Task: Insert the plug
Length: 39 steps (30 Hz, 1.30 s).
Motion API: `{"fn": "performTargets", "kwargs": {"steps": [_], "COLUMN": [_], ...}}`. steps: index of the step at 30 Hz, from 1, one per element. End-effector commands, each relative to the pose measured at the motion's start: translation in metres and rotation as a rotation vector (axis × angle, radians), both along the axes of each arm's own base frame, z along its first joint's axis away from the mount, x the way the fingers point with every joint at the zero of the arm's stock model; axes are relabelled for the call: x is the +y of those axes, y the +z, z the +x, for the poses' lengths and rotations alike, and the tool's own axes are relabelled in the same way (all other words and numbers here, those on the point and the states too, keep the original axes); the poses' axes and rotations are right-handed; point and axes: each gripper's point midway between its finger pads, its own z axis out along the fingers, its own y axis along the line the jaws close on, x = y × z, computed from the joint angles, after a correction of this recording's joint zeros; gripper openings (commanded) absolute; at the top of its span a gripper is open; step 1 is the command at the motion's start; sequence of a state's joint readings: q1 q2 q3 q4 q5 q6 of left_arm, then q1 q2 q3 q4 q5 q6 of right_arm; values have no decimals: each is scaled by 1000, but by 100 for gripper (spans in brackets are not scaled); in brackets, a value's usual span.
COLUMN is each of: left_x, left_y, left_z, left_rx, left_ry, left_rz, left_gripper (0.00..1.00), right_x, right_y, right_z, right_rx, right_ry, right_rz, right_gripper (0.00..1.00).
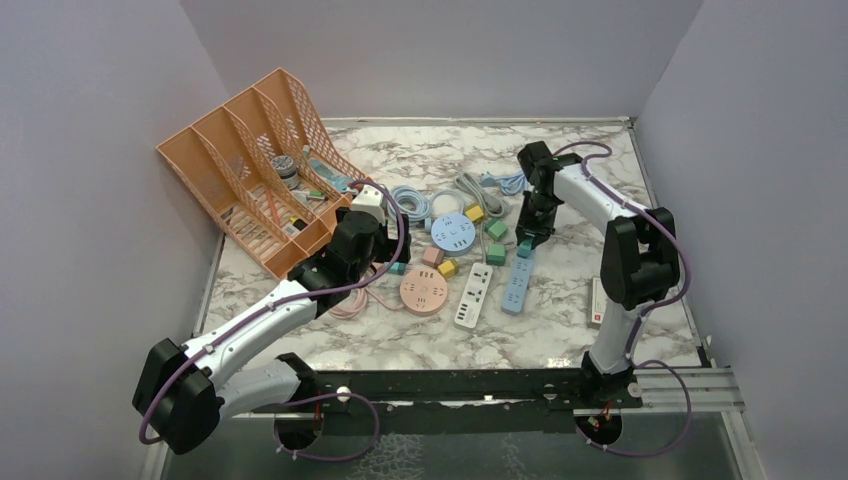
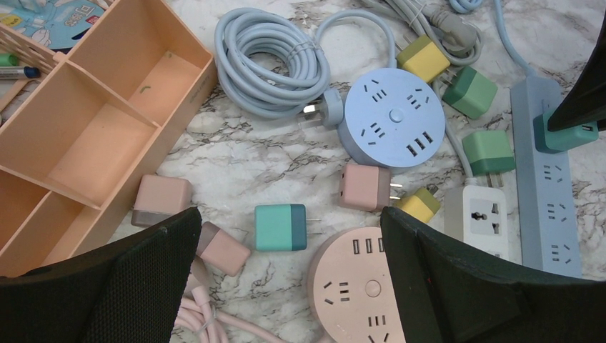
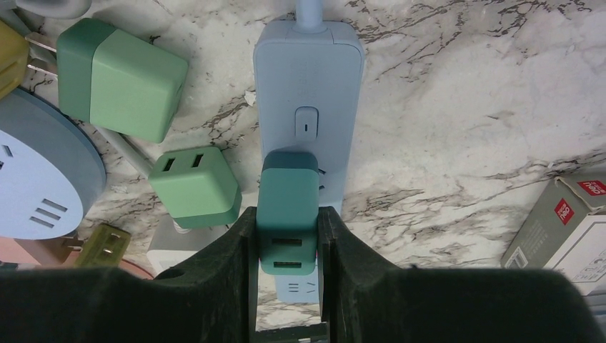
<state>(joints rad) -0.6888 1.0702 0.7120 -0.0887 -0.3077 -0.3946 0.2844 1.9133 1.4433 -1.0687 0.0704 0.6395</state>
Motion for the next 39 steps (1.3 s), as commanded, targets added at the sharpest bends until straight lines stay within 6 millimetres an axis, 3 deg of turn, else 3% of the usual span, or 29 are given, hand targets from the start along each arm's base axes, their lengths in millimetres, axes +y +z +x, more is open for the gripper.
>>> {"fn": "performTargets", "kwargs": {"steps": [1, 2, 5, 6, 10, 14, 18, 26, 29, 32, 36, 39], "left_x": [1, 1, 2, 3, 4, -1, -10, -37, -56, -88, -116, -125], "left_y": [16, 17, 20, 21, 27, 37, 42, 15, 1, -7, -22, -37], "left_z": [8, 8, 10, 11, 15, 20, 22, 7, -1, -13, -19, -12], "left_rx": [-31, -34, -40, -46, -60, -76, -75, 51, 86, 91, 125, 140], "left_ry": [32, 32, 41, 44, 47, 35, 11, -104, -206, -425, -597, -609], "left_rz": [-14, -15, -6, 0, 20, 14, -13, -82, -117, -142, -119, -69], "left_gripper": [99, 99, 99, 99, 99, 99, 99, 94, 87, 83, 76, 73], "right_x": [-12, -10, -8, -8, -9, -8, 4, 65, 85, 96, 96, 96], "right_y": [-67, -57, -16, -2, 54, 86, 91, 128, 123, 112, 99, 96], "right_z": [1, 7, 25, 30, 46, 45, 30, 10, 4, -3, -10, -17], "right_rx": [44, 12, -96, -132, -271, -356, -378, -584, -565, -522, -491, -480], "right_ry": [-17, -16, -11, -14, -15, 20, 110, 331, 340, 306, 212, 141], "right_rz": [-105, -96, -81, -79, -68, -34, 58, 375, 431, 467, 498, 526], "right_gripper": [1, 3, 40, 48, 61, 62, 59, 55, 55, 51, 49, 48]}}
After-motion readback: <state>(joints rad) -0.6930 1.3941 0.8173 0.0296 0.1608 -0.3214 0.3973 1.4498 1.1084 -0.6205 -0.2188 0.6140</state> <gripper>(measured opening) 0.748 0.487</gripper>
